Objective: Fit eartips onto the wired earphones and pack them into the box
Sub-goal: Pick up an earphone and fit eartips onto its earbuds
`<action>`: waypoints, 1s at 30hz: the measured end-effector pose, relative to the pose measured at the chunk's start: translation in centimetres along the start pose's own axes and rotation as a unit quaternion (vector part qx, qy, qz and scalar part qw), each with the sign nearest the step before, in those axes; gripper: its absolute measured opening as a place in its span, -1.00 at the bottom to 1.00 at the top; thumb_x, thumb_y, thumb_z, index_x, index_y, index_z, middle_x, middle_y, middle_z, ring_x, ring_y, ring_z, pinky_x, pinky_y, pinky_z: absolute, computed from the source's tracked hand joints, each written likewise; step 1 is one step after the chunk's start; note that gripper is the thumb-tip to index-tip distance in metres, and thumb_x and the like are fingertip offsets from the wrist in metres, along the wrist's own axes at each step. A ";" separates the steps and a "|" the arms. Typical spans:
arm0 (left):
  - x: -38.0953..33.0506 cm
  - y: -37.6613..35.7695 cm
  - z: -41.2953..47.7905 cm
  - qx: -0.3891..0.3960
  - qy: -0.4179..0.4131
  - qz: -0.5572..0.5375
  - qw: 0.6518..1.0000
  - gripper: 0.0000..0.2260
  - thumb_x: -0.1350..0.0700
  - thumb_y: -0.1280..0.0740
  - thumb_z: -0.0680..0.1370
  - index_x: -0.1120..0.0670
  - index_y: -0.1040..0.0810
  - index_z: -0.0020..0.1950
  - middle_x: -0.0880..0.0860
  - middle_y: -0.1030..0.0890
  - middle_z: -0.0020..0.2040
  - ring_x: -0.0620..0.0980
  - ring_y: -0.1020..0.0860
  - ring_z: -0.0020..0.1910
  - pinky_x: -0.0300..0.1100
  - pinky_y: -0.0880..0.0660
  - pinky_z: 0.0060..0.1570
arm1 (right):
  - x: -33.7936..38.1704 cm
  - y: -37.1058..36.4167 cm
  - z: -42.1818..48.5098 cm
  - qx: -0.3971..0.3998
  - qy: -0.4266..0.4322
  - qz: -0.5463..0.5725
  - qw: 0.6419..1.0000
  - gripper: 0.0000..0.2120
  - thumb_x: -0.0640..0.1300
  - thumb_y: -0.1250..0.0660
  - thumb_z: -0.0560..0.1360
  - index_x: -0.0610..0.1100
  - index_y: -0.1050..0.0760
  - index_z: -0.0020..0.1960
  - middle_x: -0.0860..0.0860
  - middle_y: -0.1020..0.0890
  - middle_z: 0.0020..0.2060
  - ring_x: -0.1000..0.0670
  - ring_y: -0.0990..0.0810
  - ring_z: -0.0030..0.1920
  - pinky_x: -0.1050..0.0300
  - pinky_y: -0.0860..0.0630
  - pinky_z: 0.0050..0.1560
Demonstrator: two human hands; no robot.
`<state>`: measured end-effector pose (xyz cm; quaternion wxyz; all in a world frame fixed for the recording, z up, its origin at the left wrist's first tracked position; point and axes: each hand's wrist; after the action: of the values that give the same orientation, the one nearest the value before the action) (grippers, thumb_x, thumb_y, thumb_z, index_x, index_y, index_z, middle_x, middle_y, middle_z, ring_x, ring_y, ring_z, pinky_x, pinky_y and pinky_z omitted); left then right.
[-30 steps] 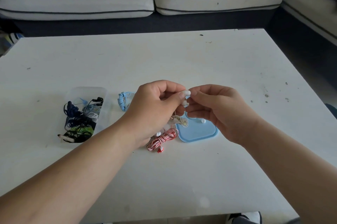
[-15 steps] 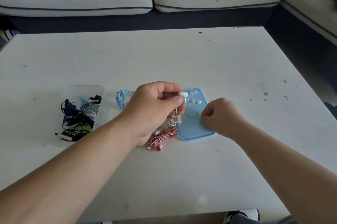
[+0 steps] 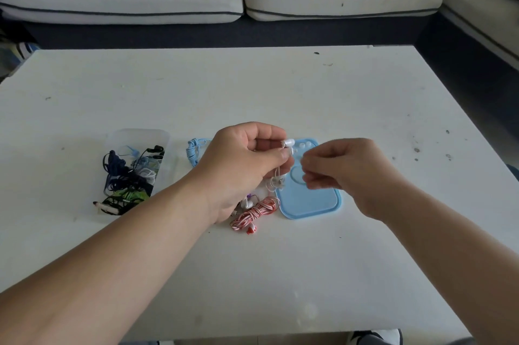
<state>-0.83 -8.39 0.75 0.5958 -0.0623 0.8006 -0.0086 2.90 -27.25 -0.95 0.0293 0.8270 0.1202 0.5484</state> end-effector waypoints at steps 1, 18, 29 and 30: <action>0.0 0.0 0.0 -0.002 -0.003 0.003 1.000 -0.80 0.38 -0.44 0.55 0.19 -0.66 0.13 0.12 -0.73 -0.09 0.05 -0.75 -0.12 -0.18 -0.67 -0.07 | 0.5 -0.1 -0.3 0.014 -0.001 0.055 0.998 -0.93 -0.35 -0.51 0.47 -0.35 -0.67 -0.07 -0.26 -0.73 -0.21 -0.13 -0.72 -0.25 0.08 -0.70 -0.13; -0.5 -0.2 0.0 -0.001 -0.039 -0.004 0.999 -0.78 0.37 -0.45 0.54 0.17 -0.66 0.15 0.14 -0.73 -0.04 0.06 -0.75 -0.10 -0.21 -0.65 -0.08 | 1.5 -0.2 -0.9 0.100 0.010 0.202 0.974 -0.77 -0.38 -0.45 0.48 -0.41 -0.61 0.12 -0.23 -0.70 -0.16 -0.09 -0.70 -0.17 0.16 -0.66 -0.14; -0.7 -0.1 0.0 0.006 -0.056 0.004 0.998 -0.79 0.38 -0.45 0.54 0.18 -0.66 0.14 0.14 -0.74 -0.04 0.07 -0.75 -0.10 -0.22 -0.65 -0.08 | 1.7 -0.3 -1.0 0.119 0.013 0.216 0.969 -0.84 -0.33 -0.47 0.38 -0.35 -0.64 -0.05 -0.17 -0.71 -0.24 -0.04 -0.71 -0.23 0.21 -0.65 -0.20; -0.7 -0.1 0.0 0.005 -0.057 0.008 0.998 -0.79 0.38 -0.45 0.54 0.18 -0.67 0.13 0.14 -0.74 -0.05 0.08 -0.75 -0.10 -0.23 -0.64 -0.09 | 1.8 -0.3 -1.1 0.122 0.016 0.213 0.969 -0.85 -0.32 -0.47 0.37 -0.33 -0.65 -0.07 -0.17 -0.72 -0.24 -0.04 -0.72 -0.23 0.21 -0.65 -0.19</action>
<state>-0.59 -8.37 1.39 0.6411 -0.0534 0.7656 -0.0042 2.52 -26.60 0.98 -0.1908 0.8222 0.0075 0.5363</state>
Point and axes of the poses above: each hand's wrist, its own z-axis towards the middle knuckle, its own y-axis out of the back of the hand, x = y × z
